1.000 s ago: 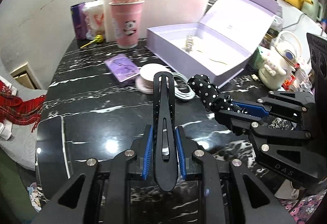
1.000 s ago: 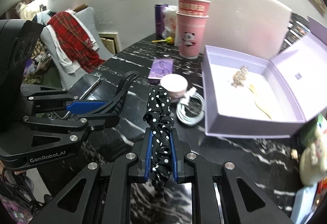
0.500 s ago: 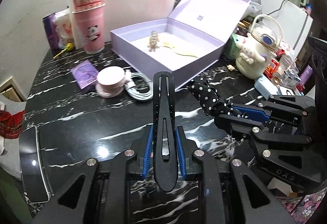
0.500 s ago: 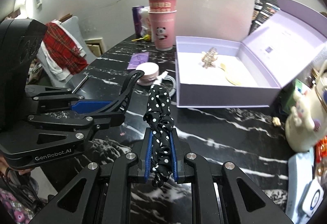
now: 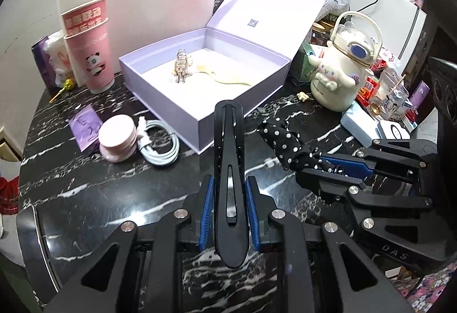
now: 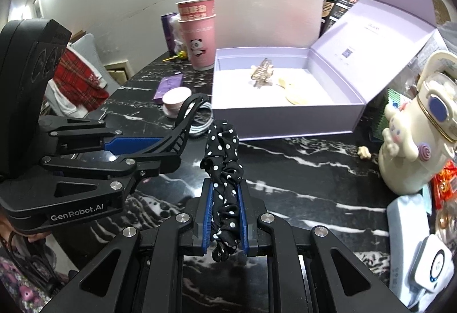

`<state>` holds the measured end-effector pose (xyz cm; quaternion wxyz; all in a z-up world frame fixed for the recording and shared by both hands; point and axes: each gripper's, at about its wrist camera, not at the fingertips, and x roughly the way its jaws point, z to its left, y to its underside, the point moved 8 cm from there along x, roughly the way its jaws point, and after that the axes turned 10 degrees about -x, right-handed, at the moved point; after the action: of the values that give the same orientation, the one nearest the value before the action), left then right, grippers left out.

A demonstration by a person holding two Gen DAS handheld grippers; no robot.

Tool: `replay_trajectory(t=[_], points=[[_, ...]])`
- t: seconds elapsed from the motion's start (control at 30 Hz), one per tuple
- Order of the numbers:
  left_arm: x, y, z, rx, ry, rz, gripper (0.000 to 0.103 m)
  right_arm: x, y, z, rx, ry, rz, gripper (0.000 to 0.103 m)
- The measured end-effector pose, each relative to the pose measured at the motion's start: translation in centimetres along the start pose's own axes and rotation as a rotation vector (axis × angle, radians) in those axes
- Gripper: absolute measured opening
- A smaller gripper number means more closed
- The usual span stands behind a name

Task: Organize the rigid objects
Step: 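Carry the polka-dot clip with the right tool over the lilac box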

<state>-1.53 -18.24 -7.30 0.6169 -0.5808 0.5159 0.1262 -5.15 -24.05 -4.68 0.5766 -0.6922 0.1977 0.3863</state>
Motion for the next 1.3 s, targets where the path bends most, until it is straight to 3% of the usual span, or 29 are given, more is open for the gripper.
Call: replay_trajectory(t=[0.63,1.3], points=[[1.6,-6.0,-0.2,0.016,-0.014,-0.039,0.022,1.4,-3.3,-4.7,-0.006,-0.013,-0.034,0.016],[3.2,-12.6,0.5,0.054,0.003,-0.081,0.022,3.3,-9.8,-7.7,-0.027,0.027,-0.094,0.016]])
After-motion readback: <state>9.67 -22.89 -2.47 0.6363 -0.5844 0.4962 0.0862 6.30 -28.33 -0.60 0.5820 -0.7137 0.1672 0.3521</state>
